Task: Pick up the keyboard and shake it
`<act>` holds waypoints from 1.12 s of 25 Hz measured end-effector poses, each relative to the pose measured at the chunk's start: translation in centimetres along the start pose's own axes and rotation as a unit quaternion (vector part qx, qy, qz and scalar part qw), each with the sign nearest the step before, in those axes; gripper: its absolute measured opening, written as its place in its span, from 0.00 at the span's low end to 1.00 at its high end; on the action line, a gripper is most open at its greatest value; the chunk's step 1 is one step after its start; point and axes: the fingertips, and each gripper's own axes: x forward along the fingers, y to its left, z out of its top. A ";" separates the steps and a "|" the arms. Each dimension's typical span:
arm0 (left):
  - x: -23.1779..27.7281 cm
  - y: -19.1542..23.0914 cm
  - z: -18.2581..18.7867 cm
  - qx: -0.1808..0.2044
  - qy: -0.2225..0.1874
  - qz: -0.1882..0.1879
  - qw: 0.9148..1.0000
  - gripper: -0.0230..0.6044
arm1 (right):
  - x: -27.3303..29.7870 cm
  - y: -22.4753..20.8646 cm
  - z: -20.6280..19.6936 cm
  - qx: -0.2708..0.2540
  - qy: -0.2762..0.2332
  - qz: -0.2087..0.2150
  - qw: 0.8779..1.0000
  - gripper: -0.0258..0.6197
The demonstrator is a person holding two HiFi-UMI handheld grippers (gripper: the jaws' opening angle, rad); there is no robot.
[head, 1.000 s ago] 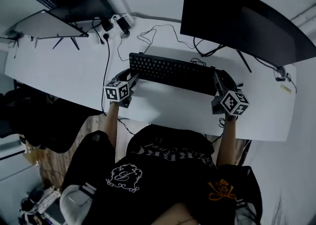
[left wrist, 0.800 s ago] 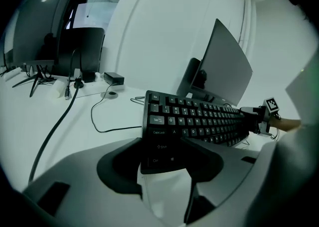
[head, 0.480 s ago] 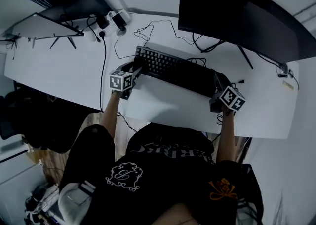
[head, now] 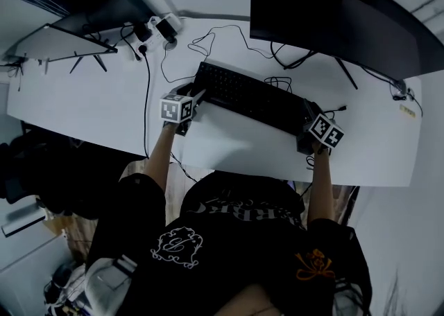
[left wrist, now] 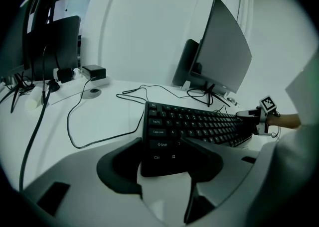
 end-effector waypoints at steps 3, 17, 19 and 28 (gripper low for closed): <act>-0.5 -0.1 0.3 -0.003 -0.012 -0.004 1.000 0.43 | -0.4 0.1 0.1 -0.012 -0.003 -0.018 1.000 0.37; -8.5 -8.1 4.3 0.033 -0.139 -0.113 0.983 0.34 | -8.5 10.1 -2.1 -0.046 -0.063 0.055 0.995 0.34; -9.1 -9.8 3.9 0.046 -0.139 -0.133 0.980 0.33 | -9.9 12.4 -2.5 -0.048 -0.077 0.059 0.994 0.32; -10.2 -18.0 0.5 0.087 -0.115 -0.229 0.963 0.30 | -14.5 17.9 -7.6 -0.033 -0.088 0.091 0.991 0.27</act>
